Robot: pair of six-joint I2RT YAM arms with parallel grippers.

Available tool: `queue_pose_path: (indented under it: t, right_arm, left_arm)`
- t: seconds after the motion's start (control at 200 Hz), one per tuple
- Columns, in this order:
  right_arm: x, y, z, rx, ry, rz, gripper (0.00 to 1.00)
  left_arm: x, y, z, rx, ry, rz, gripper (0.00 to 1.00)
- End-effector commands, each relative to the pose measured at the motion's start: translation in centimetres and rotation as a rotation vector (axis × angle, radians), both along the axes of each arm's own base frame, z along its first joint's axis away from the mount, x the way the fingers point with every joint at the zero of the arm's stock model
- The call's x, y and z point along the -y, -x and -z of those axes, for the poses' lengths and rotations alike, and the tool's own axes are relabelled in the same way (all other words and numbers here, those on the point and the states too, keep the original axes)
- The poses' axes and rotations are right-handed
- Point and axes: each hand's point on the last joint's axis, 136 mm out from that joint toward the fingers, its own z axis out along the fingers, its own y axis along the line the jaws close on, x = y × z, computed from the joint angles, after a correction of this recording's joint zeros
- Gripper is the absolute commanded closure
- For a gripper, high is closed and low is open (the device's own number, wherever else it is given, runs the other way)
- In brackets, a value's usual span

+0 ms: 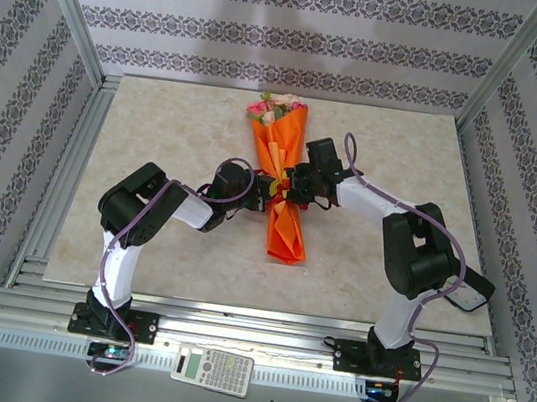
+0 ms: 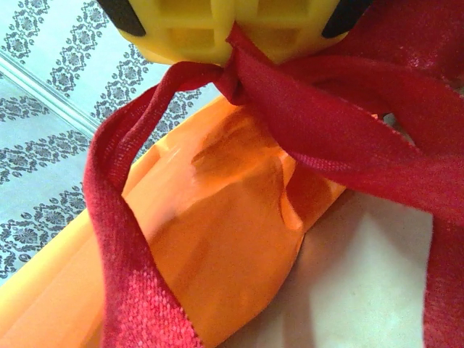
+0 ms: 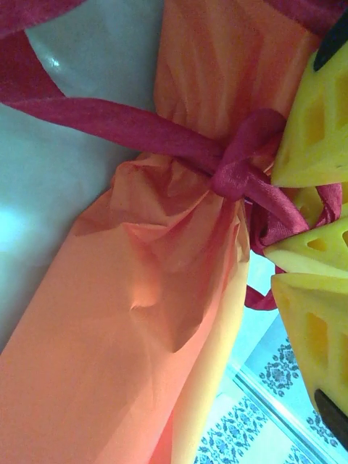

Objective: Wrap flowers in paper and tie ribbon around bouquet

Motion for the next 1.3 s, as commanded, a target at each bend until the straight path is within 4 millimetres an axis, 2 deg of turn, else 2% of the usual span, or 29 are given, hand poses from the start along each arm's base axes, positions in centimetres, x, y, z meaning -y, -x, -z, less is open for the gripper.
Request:
queue_pose_path:
  t: [0.0, 0.305, 0.565, 0.789, 0.919, 1.129, 1.299]
  right_arm:
    - [-0.3, 0.6, -0.2, -0.006, -0.008, 0.010, 0.63]
    - [-1.0, -0.2, 0.1, -0.009, -0.026, 0.021, 0.71]
    - [-1.0, 0.5, 0.9, -0.043, -0.027, 0.042, 0.67]
    - [-0.8, -0.1, 1.2, -0.049, -0.031, 0.066, 0.77]
    - [-0.7, 0.1, 1.6, -0.066, -0.021, 0.067, 0.73]
    - [-0.3, -0.1, 2.0, -0.074, -0.014, 0.089, 0.74]
    - [-0.3, -0.5, 2.0, -0.071, -0.015, 0.100, 0.92]
  left_arm:
    - [0.5, 0.0, -0.5, 0.031, -0.007, 0.002, 1.00]
    - [0.5, 0.1, -0.7, 0.036, -0.004, 0.006, 1.00]
    - [0.5, -0.1, -1.0, 0.044, -0.002, 0.003, 1.00]
    - [0.5, 0.0, -1.3, 0.047, 0.000, 0.003, 1.00]
    - [0.5, 0.0, -1.3, 0.048, -0.001, 0.003, 1.00]
    - [0.5, 0.0, -1.5, 0.050, 0.000, 0.004, 1.00]
    - [0.5, 0.0, -1.5, 0.053, -0.002, 0.002, 1.00]
